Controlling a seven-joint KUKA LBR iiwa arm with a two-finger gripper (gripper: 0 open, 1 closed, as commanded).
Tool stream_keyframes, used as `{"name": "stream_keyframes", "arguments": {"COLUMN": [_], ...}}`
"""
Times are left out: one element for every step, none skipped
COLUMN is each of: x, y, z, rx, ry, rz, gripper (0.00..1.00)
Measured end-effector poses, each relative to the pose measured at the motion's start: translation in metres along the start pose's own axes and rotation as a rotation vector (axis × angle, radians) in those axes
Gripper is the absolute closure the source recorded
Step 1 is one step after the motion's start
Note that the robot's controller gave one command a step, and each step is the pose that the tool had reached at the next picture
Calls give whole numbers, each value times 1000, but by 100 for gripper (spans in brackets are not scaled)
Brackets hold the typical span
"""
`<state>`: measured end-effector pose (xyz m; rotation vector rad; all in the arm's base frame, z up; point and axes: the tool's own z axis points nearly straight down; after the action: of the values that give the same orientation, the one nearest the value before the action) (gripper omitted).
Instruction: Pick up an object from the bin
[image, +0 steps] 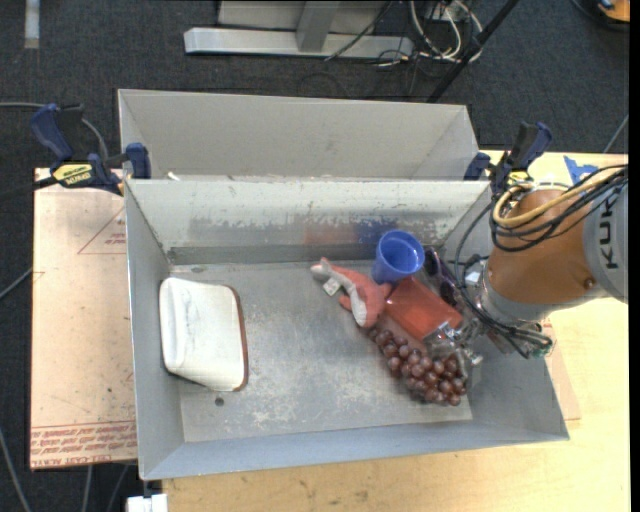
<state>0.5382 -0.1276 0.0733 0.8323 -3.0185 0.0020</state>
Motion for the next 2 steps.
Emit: {"name": "stream_keyframes", "arguments": {"x": [2, 2], "y": [-5, -5], "z": [-93, -93], "rx": [1, 0], "ry": [-3, -3], "rz": [-31, -31], "gripper": [100, 100]}}
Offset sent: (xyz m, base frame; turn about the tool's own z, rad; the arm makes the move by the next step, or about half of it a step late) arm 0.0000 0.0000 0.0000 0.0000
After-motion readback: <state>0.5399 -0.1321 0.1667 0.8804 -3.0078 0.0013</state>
